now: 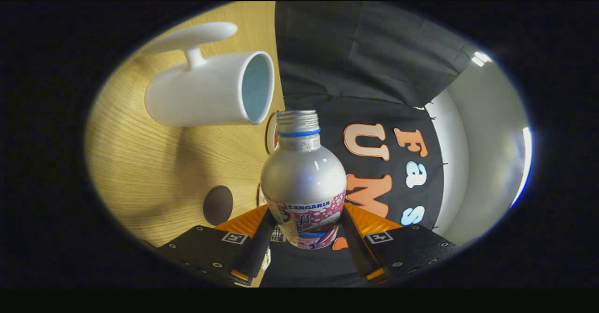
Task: Take the bottle from table, then pour the juice into the cup, finally place the bottle on the coaster
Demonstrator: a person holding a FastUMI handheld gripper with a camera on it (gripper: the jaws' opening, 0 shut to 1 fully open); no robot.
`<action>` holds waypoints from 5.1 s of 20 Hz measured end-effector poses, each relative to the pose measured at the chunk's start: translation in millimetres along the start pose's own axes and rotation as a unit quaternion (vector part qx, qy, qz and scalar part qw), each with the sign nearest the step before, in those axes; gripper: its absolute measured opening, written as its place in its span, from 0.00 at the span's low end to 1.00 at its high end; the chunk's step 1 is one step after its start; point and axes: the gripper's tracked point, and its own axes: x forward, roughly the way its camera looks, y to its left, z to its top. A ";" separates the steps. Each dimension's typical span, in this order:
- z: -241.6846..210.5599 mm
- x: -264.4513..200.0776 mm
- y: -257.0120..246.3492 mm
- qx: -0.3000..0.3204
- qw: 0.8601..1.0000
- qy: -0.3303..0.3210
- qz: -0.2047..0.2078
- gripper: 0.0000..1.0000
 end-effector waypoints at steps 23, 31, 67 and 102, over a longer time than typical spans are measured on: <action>4.4 9.4 -22.1 -0.069 0.997 -0.020 -0.032 0.76; 13.7 8.6 -29.1 -0.097 0.994 -0.034 -0.037 0.76; 29.7 8.0 -43.7 -0.174 0.981 -0.078 -0.042 0.76; 19.0 11.7 -2.3 0.196 0.975 -0.038 0.097 0.77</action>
